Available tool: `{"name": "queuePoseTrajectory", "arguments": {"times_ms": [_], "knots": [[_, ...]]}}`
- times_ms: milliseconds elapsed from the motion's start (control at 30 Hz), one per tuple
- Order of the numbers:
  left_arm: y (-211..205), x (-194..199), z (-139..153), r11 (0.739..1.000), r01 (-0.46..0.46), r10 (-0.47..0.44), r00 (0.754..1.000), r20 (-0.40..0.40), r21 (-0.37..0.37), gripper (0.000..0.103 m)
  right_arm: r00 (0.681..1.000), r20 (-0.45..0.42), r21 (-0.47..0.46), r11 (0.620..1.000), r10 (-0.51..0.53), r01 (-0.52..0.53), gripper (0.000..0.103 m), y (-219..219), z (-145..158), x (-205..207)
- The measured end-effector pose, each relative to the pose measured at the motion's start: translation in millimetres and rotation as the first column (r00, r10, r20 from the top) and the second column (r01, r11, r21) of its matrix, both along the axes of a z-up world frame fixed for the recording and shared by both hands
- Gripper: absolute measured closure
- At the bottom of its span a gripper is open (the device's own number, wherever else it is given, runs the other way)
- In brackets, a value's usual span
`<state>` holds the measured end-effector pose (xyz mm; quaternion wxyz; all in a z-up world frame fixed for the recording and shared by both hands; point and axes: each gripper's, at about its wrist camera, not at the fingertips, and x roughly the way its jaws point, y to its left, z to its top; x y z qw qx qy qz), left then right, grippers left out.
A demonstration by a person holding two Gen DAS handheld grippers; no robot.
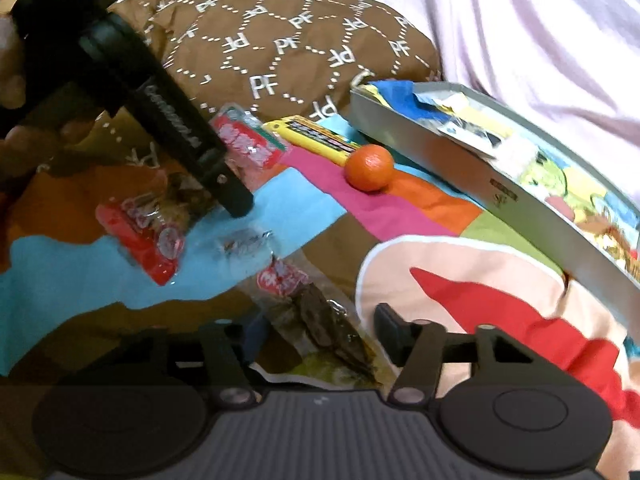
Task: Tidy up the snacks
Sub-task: 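Grasp the red-labelled quail egg pack with the left tool while the right grasps a small candy pack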
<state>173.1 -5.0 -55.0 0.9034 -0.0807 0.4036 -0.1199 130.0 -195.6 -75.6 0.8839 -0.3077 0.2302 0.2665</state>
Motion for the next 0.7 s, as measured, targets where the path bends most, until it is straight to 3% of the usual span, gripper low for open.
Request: {"name": "queuePoseTrajectory", "arguments": {"times_ms": [267,300,533,600,700], "knots": [[-3.3,-8.3,-2.2,0.999,-0.032,0.033,0.999,0.019,-0.019,0.061,0.988,0.152,-0.148,0.989,0.003,0.02,0.054,23.4,-7.9,-17.8],[-2.6,-8.5,-1.8,0.999,-0.04,0.041,0.999,0.021,-0.028,0.062,0.987,0.158,-0.155,0.988,0.0,0.025,0.074,25.1,-9.2,-17.4],[-1.6,-11.0,2.9,0.995,-0.076,0.078,0.996,0.033,-0.068,0.066,0.977,0.213,-0.198,0.979,0.001,0.042,0.075,32.0,-15.3,-17.9],[-4.5,-13.6,6.4,0.995,-0.073,0.076,0.995,0.056,-0.061,0.067,0.967,0.254,-0.215,0.976,0.008,0.048,0.083,32.7,-15.3,-24.2],[-10.5,-17.4,11.5,0.998,-0.053,0.055,0.994,0.098,-0.027,0.067,0.96,0.281,-0.225,0.973,0.008,0.058,0.086,32.1,-14.0,-26.9]]}}
